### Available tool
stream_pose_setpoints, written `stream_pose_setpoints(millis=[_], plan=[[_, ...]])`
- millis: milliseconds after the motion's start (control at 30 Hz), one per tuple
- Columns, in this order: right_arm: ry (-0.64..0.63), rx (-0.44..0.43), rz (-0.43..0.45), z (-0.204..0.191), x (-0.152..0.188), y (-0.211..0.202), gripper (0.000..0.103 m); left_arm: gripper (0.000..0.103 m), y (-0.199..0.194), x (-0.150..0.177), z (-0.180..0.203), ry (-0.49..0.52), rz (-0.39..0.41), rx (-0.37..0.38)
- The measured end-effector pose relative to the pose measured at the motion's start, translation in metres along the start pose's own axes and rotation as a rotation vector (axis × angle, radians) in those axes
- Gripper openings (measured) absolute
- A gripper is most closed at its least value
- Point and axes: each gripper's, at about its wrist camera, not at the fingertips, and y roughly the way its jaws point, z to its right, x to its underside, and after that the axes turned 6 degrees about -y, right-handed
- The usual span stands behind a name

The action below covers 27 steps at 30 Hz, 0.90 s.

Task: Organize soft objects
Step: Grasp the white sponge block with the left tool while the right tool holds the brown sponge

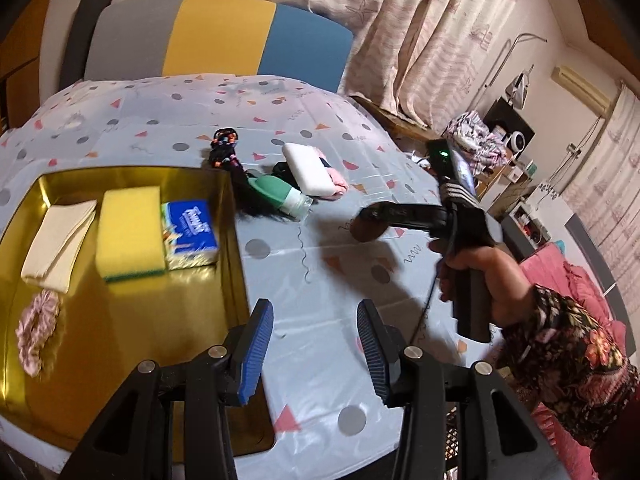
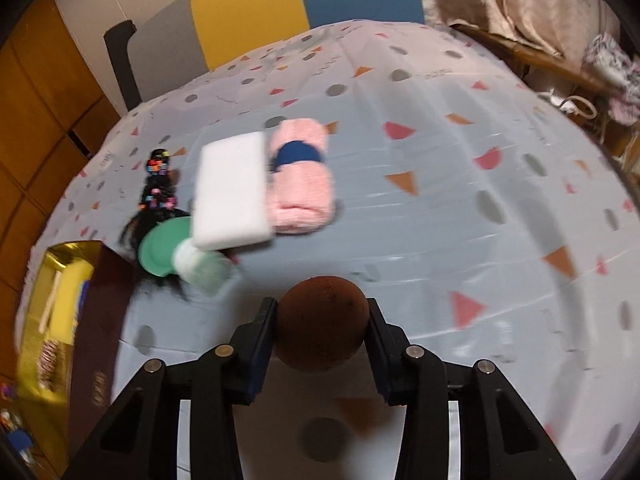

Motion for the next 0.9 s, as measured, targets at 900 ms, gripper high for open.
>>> stream_pose_setpoints(millis=[900], plan=[[0.217, 0.034, 0.011, 0.067, 0.013, -0.013, 0.043, 0.068, 0.187, -0.140, 0.051, -0.028, -0.075, -0.261]])
